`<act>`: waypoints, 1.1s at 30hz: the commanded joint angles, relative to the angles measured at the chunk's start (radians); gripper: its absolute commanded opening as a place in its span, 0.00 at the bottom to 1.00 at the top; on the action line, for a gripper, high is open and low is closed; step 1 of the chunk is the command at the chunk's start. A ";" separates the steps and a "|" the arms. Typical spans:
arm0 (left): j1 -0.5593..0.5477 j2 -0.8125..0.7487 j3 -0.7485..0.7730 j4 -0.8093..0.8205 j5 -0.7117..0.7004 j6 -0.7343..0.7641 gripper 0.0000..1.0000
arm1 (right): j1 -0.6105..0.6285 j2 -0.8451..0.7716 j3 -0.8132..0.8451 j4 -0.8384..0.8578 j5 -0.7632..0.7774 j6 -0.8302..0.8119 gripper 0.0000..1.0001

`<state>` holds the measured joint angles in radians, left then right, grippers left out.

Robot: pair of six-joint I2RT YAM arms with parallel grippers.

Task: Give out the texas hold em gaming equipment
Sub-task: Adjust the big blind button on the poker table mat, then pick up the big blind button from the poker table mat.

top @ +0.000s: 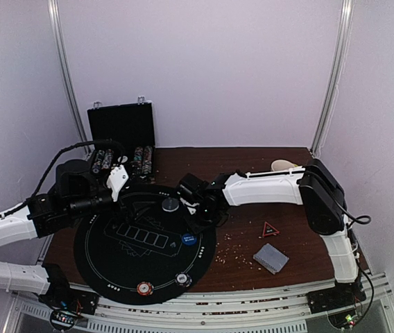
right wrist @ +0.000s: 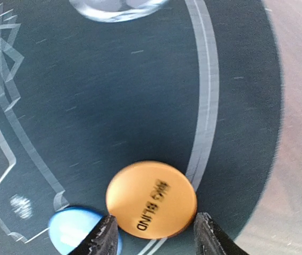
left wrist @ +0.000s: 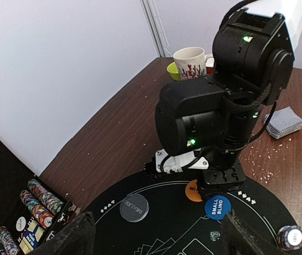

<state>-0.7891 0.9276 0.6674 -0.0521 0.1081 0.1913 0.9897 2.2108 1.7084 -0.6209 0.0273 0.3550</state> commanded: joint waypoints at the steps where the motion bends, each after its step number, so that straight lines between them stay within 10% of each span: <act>1: 0.005 -0.002 0.004 0.041 -0.002 0.013 0.84 | -0.038 0.052 0.011 -0.026 0.056 0.006 0.51; 16: 0.005 -0.004 0.003 0.038 -0.004 0.016 0.85 | -0.035 0.124 0.094 -0.038 0.020 -0.023 0.66; 33: 0.008 -0.012 0.021 0.049 -0.131 -0.026 0.85 | -0.030 0.066 0.127 -0.041 -0.010 -0.017 0.37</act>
<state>-0.7891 0.9272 0.6674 -0.0540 0.0910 0.1993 0.9596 2.2887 1.8236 -0.6605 0.0380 0.3393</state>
